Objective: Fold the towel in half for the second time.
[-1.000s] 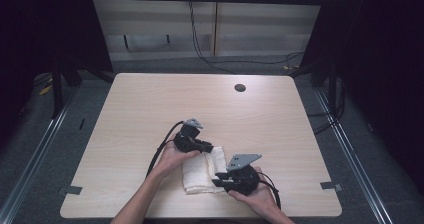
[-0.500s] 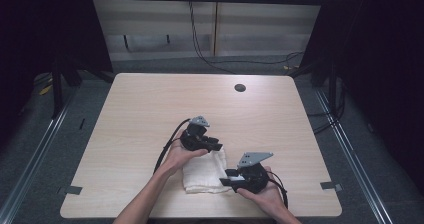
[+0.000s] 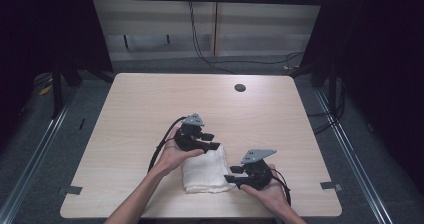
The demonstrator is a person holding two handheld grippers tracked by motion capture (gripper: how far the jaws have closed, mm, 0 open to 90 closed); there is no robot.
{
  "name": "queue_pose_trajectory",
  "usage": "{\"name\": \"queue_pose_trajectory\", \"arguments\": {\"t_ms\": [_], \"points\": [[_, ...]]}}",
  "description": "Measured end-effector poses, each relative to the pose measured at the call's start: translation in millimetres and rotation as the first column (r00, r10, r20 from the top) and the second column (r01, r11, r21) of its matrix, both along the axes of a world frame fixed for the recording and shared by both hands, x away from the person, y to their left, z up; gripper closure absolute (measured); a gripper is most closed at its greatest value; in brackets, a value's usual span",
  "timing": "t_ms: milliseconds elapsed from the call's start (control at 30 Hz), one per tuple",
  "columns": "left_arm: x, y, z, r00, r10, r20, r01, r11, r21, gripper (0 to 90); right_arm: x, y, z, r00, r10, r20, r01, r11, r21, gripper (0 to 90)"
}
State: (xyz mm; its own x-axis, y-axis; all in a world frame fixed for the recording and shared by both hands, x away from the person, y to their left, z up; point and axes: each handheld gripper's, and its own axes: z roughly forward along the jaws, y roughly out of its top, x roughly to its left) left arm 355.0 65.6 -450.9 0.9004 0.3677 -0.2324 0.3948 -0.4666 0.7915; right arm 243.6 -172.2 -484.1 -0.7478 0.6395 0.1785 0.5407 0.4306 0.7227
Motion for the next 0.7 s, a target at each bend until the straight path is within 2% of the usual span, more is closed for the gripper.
{"name": "queue_pose_trajectory", "arguments": {"t_ms": [67, 200, 267, 333, 400, 500, 533, 633, 700], "points": [[-3.4, 5.1, 4.6, 0.9999, 0.003, 0.016, -0.004, 0.9999, 0.014, 49.1, 0.9, -4.0, 2.3, 0.9999, -0.010, 0.009, 0.010, 0.9999, 0.004, 57.8], [-10.1, 17.0, 7.9, 0.9996, 0.015, 0.023, -0.016, 0.9995, 0.028, 44.4, 2.0, -13.0, 9.8, 0.9987, -0.042, 0.029, 0.041, 0.9989, 0.024, 52.7], [-12.9, 22.2, 6.3, 0.9989, 0.032, 0.034, -0.035, 0.9963, 0.079, 42.6, 3.8, -17.0, 12.6, 0.9982, -0.049, 0.033, 0.048, 0.9978, 0.047, 50.7], [-15.4, 27.0, 4.2, 0.9990, 0.040, 0.018, -0.041, 0.9968, 0.068, 38.3, 5.7, -19.8, 13.7, 0.9974, -0.061, 0.039, 0.059, 0.9962, 0.064, 49.5], [-19.5, 35.1, 4.5, 0.9978, 0.064, 0.018, -0.065, 0.9960, 0.062, 36.1, 6.7, -21.8, 15.6, 0.9960, -0.078, 0.044, 0.075, 0.9943, 0.076, 48.6], [-23.7, 45.9, 7.8, 0.9964, 0.081, 0.025, -0.083, 0.9931, 0.083, 33.7, 5.6, -25.2, 22.5, 0.9947, -0.082, 0.063, 0.076, 0.9936, 0.084, 47.7], [-25.6, 52.6, 9.5, 0.9958, 0.091, 0.014, -0.092, 0.9934, 0.069, 33.3, 5.0, -27.2, 24.9, 0.9941, -0.082, 0.071, 0.076, 0.9934, 0.086, 47.5], [-31.6, 67.4, 11.5, 0.9925, 0.120, 0.022, -0.121, 0.9896, 0.077, 32.6, 3.1, -35.0, 29.8, 0.9925, -0.090, 0.083, 0.083, 0.9924, 0.091, 46.5], [-34.9, 75.7, 10.6, 0.9910, 0.133, 0.011, -0.134, 0.9877, 0.080, 31.7, 2.3, -40.8, 30.2, 0.9912, -0.098, 0.089, 0.090, 0.9923, 0.084, 46.4]]}}
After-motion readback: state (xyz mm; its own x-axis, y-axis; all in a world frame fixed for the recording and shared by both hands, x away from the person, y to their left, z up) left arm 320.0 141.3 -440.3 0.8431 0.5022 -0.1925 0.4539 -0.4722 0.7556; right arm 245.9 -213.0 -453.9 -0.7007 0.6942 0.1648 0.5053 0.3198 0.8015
